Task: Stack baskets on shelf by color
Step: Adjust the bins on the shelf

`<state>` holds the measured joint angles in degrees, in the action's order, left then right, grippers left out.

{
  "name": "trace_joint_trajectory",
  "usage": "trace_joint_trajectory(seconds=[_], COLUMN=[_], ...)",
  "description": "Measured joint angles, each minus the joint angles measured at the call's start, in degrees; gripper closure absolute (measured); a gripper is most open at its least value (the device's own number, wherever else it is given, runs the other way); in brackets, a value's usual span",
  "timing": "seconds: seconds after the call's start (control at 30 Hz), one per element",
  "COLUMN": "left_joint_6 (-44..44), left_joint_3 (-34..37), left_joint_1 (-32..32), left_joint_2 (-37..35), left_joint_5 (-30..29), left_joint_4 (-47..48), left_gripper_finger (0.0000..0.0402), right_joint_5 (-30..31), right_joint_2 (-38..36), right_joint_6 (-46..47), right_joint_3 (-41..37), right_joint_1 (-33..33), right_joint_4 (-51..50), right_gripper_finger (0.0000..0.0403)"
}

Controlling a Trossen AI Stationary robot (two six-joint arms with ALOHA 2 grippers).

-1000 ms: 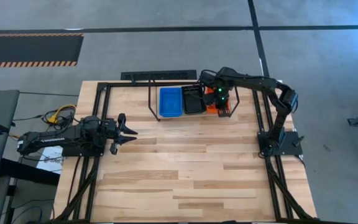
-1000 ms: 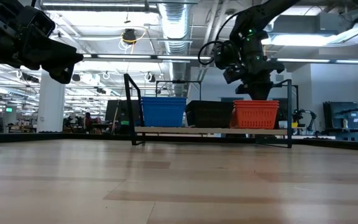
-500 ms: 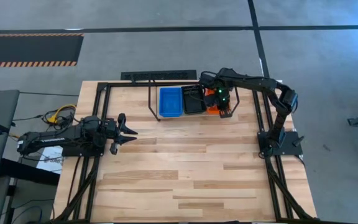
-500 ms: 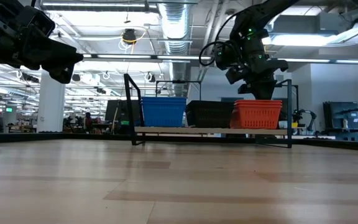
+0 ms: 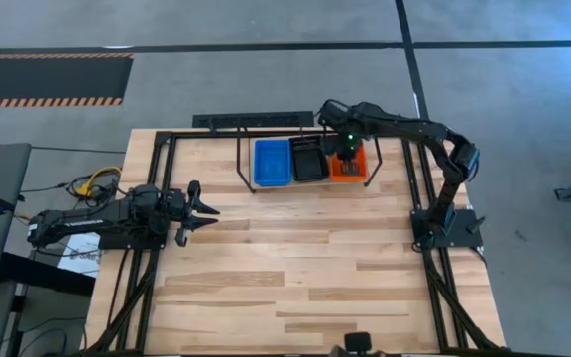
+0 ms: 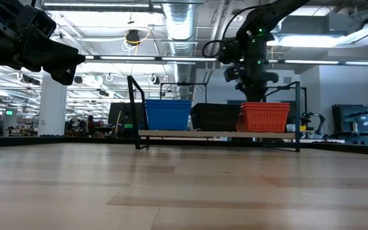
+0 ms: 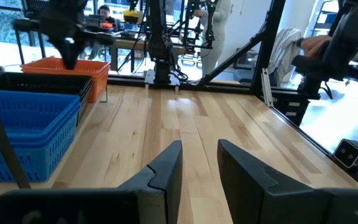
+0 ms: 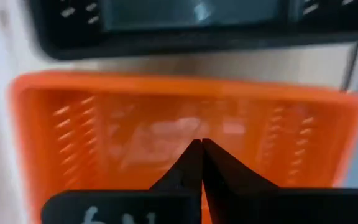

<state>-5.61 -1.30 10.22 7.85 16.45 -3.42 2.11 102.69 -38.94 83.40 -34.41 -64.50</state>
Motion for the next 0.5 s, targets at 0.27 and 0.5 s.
trace_joint_trajectory(seconds=[0.27,0.5], left_joint_6=[0.0,-0.1], left_joint_3=[0.0,0.0], left_joint_1=[0.0,0.0], left_joint_2=[0.0,0.0], left_joint_5=[0.3,0.9], left_joint_4=[0.0,0.0], left_gripper_finger=[0.0313,0.0313], right_joint_5=[-0.1,-0.2], right_joint_2=[0.0,0.0], right_joint_6=[-0.1,-0.5], right_joint_3=[0.0,0.0], right_joint_1=[-0.9,-0.8], right_joint_4=[11.8,13.6], right_gripper_finger=[0.0376,0.0374])
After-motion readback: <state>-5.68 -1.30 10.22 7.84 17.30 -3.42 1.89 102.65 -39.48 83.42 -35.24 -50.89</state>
